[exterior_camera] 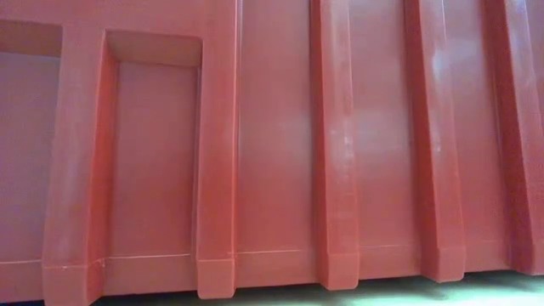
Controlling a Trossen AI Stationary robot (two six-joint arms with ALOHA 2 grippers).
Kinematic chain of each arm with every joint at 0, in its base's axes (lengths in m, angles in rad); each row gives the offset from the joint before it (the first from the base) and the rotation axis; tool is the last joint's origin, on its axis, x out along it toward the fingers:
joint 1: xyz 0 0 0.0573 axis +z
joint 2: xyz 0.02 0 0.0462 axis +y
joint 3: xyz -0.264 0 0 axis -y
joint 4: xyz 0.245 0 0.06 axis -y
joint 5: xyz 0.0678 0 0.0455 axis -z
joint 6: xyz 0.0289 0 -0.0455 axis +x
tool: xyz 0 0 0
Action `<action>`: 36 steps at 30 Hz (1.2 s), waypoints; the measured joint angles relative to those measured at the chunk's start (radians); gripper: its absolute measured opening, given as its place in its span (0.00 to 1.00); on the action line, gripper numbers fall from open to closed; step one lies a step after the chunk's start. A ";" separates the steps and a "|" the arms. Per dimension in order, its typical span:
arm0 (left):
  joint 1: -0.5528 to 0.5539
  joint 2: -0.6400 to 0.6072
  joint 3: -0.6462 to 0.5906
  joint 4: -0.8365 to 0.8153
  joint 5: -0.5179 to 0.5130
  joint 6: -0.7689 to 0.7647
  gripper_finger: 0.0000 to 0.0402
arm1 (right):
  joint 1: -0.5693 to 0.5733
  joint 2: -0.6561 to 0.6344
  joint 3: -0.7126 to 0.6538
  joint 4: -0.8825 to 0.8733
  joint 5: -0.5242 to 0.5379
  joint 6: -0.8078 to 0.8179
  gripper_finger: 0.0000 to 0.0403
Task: Sort blocks
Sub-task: Insert the bin divider into the red bin
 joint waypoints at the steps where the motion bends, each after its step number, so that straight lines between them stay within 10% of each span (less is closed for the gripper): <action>1: 0.000 0.000 0.000 0.000 0.000 0.000 0.00 | 0.000 -0.001 0.000 0.000 0.000 0.000 0.00; 36: 0.000 -0.002 0.000 -0.030 0.013 0.019 0.00 | 0.000 0.011 0.020 0.050 -0.091 0.026 0.00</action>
